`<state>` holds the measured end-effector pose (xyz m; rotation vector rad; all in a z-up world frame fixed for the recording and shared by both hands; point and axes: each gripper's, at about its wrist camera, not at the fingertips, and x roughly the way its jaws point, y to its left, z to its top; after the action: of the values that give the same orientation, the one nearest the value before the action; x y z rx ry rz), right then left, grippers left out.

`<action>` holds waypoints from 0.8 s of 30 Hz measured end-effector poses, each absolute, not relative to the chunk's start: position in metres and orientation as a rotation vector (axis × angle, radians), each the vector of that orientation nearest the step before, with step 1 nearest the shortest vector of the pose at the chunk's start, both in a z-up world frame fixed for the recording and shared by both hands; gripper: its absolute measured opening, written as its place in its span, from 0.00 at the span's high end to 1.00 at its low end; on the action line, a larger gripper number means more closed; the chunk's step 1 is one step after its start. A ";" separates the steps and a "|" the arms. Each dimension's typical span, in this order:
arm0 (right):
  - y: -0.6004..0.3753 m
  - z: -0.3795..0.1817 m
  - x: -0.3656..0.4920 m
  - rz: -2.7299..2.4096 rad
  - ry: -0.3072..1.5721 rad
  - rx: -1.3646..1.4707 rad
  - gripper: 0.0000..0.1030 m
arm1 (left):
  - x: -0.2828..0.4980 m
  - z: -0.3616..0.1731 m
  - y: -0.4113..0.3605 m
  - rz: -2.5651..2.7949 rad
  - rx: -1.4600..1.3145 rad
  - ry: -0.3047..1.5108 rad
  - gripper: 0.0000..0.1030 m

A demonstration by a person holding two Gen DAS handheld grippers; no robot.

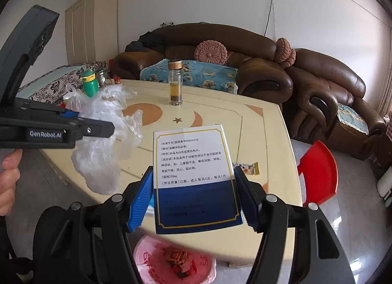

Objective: Collect trash
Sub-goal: 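Carry the plastic bag and white-blue box with both tools over the pink bin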

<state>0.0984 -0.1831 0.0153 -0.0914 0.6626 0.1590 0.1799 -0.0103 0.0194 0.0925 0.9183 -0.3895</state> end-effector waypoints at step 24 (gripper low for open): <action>-0.185 -0.035 0.025 0.110 0.764 -0.009 0.39 | 0.092 -0.048 -0.039 -0.504 0.231 0.923 0.69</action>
<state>0.0251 -0.1852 -0.0345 -0.0085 0.7640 0.1104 0.0922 -0.0389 -0.0478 0.2306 0.9226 -0.5037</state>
